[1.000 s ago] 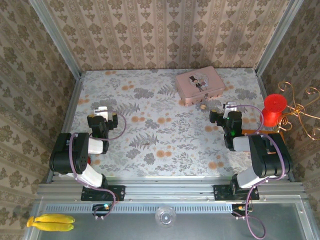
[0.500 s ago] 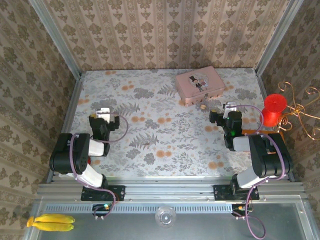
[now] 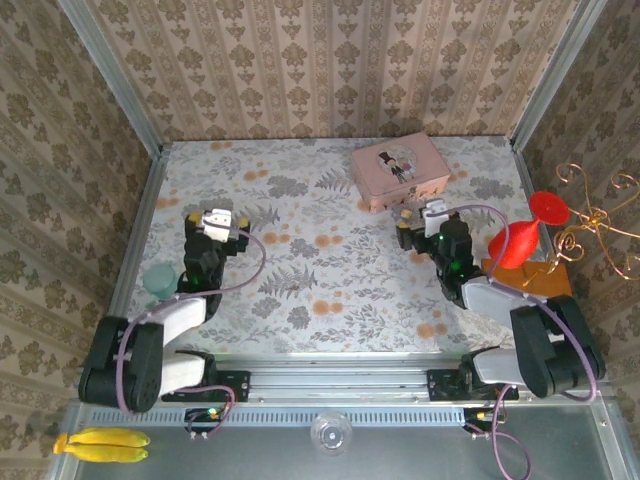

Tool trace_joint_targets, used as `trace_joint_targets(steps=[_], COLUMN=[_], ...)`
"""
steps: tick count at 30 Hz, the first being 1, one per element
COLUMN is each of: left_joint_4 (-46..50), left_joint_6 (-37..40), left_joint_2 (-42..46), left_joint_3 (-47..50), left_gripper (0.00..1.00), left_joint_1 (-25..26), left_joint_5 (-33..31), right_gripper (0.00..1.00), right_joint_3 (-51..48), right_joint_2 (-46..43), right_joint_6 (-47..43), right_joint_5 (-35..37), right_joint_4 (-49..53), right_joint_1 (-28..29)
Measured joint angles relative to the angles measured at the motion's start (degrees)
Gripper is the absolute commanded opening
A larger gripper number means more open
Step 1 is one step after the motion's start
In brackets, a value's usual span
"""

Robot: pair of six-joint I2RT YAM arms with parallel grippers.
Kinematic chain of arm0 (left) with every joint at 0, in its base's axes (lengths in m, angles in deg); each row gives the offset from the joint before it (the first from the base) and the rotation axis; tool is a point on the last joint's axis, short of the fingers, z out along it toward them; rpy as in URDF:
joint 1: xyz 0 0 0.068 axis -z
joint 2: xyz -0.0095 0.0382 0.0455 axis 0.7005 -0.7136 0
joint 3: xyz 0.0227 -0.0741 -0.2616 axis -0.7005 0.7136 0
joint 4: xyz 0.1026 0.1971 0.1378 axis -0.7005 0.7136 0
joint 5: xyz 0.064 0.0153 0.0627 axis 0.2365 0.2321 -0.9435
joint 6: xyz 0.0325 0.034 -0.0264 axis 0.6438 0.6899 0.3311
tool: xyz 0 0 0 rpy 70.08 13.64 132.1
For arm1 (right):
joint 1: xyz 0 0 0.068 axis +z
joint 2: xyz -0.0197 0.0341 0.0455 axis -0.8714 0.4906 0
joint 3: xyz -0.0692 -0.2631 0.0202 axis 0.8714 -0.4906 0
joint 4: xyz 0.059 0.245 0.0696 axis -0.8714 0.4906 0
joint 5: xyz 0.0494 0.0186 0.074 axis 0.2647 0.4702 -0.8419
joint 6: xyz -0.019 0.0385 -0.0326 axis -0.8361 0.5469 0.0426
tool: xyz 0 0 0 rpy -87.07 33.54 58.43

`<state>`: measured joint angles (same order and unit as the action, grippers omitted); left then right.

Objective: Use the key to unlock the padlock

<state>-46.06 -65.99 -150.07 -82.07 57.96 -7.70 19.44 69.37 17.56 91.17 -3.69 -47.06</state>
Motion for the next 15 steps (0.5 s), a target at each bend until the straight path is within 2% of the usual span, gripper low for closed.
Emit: trace_joint_targets(steps=[8, 11, 15], left_joint_4=[15.69, 22.53, 30.77], left_joint_6=[-8.74, -14.84, -24.59], left_joint_2=[12.96, 14.88, 17.94], left_joint_3=[-7.34, -11.89, -16.09], left_gripper=[1.0, 1.0, 1.0], left_joint_1=[0.37, 0.37, 0.37], left_joint_5=[4.55, 6.67, 8.66], right_gripper=[1.0, 1.0, 1.0], right_joint_3=[13.81, 18.25, 22.25], right_joint_2=[-10.56, -12.92, -15.23], right_joint_6=[0.17, 3.65, 12.17], right_joint_5=[-2.34, -4.92, -7.54], right_joint_4=[15.82, 21.14, 28.7], right_joint_1=[9.75, 12.68, 13.38])
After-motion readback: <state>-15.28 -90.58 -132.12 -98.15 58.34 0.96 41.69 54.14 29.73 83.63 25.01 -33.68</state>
